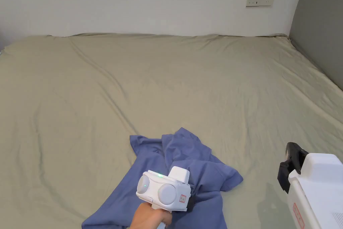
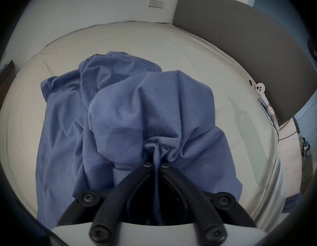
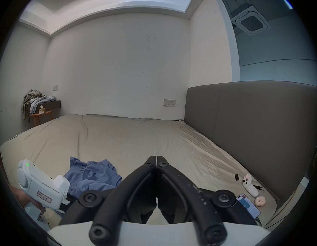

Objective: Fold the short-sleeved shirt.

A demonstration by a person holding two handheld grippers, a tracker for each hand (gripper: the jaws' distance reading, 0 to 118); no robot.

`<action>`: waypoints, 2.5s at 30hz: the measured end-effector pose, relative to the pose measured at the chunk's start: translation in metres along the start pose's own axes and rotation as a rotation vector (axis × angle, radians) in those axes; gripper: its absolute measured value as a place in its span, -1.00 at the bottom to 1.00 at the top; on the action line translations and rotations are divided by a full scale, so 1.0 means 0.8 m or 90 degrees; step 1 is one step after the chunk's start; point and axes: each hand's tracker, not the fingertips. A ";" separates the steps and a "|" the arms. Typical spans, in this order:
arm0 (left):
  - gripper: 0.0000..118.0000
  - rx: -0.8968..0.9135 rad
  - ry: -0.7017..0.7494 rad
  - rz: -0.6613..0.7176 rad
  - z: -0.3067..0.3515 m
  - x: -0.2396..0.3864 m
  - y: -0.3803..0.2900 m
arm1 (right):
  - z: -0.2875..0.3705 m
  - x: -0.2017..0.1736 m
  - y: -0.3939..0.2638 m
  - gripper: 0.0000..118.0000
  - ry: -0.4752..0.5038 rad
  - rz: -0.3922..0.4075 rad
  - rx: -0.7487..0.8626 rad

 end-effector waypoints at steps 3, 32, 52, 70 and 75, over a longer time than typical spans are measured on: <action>-0.31 0.051 -0.025 0.015 0.018 0.004 0.006 | 0.001 -0.007 0.007 -0.98 0.007 0.007 0.005; -0.74 0.621 0.357 0.050 0.315 -0.106 -0.030 | 0.022 -0.063 0.084 -0.97 0.038 0.028 0.117; -1.00 0.179 0.167 0.144 0.203 -0.156 -0.114 | 0.010 -0.063 0.051 -0.97 0.045 0.031 0.071; -0.23 0.062 0.219 0.229 0.112 -0.164 -0.155 | -0.030 -0.064 0.013 -0.97 0.057 0.030 -0.008; -0.85 0.060 0.187 0.205 0.120 -0.155 -0.142 | -0.075 -0.057 -0.001 -0.88 0.050 0.015 -0.103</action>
